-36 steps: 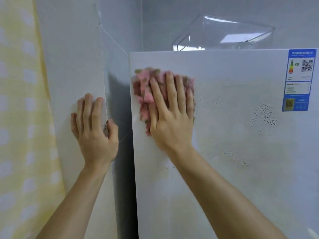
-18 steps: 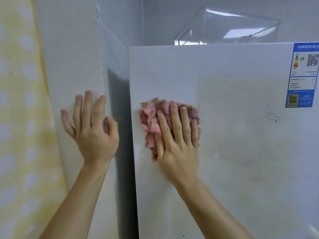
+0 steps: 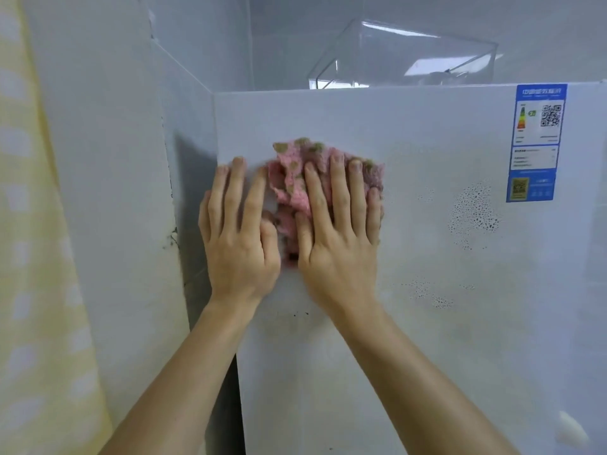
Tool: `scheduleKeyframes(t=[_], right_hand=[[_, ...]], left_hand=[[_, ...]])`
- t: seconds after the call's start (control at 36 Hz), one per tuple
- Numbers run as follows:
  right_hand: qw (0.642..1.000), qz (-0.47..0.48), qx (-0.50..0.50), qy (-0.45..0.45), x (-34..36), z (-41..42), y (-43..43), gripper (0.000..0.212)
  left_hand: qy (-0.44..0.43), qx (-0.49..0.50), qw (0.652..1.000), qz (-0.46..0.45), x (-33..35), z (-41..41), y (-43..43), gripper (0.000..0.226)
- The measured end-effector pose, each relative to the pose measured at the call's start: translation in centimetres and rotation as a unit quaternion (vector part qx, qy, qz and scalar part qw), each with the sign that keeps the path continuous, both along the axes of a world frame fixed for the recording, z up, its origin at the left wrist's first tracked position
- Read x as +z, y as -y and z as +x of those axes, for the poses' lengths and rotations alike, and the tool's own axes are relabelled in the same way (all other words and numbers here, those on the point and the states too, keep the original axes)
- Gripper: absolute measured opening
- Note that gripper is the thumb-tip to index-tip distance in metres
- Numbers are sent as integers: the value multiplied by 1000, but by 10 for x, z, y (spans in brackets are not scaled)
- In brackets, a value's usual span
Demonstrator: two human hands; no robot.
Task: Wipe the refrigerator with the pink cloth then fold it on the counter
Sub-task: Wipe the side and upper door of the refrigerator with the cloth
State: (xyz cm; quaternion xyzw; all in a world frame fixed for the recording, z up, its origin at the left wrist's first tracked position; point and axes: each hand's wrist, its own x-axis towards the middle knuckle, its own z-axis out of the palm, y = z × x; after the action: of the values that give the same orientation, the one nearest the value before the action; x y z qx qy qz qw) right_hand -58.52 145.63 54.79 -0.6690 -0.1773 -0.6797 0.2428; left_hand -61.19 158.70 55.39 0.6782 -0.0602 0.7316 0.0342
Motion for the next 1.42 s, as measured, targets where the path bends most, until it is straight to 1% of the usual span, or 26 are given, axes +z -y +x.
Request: scheduleKeyframes(t=[0.08,0.14,0.19,0.28,0.36,0.42,0.53,0.67,0.75,0.83,0.94,1.0,1.06,1.17,1.33,1.42], right_hand=[[999,-31,-13,4,-27,5,18,53],[999,-43,-9,11,-24,7,24,53],[999,-37,-11,25,-7,9,27,53],[999,-15,-34,36,38,16,32,54],[998,-11,-62,20,79,22,39,59],[998,-10,-67,12,84,21,39,58],[999,-16,-45,-5,53,15,36,55],[997,-59,-37,-15,-24,12,48,54],[997,-70,-35,-21,-41,14,55,56],[997,-60,-39,-13,-20,16,54,59],[997,-51,-54,20,41,23,52,61],[997,-43,-62,18,67,24,51,61],[997,-33,-67,9,76,23,48,58],[998,-22,-63,18,52,22,50,53],[999,-38,-35,-16,-29,25,71,55],[999,-42,2,-33,-35,26,77,53]], left_hand=[[1,7,1000,-2,0,-1,2,56],[5,9,1000,-2,0,-2,3,53],[3,-8,1000,5,1,-1,3,51],[0,-28,1000,7,1,-2,4,47],[1,-26,1000,8,2,-3,5,46],[4,-26,1000,6,3,-3,6,46],[3,-32,999,0,3,-5,8,46],[1,-38,999,1,3,-6,7,46],[0,-40,999,2,3,-5,6,46],[0,-41,999,-1,3,-5,7,46],[4,-40,999,-4,3,-5,7,45],[1,-41,999,-1,3,-4,6,45],[0,-41,999,0,3,-4,5,45],[4,-39,999,-2,2,-3,6,45],[13,-23,1000,-5,2,-4,9,46],[25,-1,999,-20,1,-4,14,50]])
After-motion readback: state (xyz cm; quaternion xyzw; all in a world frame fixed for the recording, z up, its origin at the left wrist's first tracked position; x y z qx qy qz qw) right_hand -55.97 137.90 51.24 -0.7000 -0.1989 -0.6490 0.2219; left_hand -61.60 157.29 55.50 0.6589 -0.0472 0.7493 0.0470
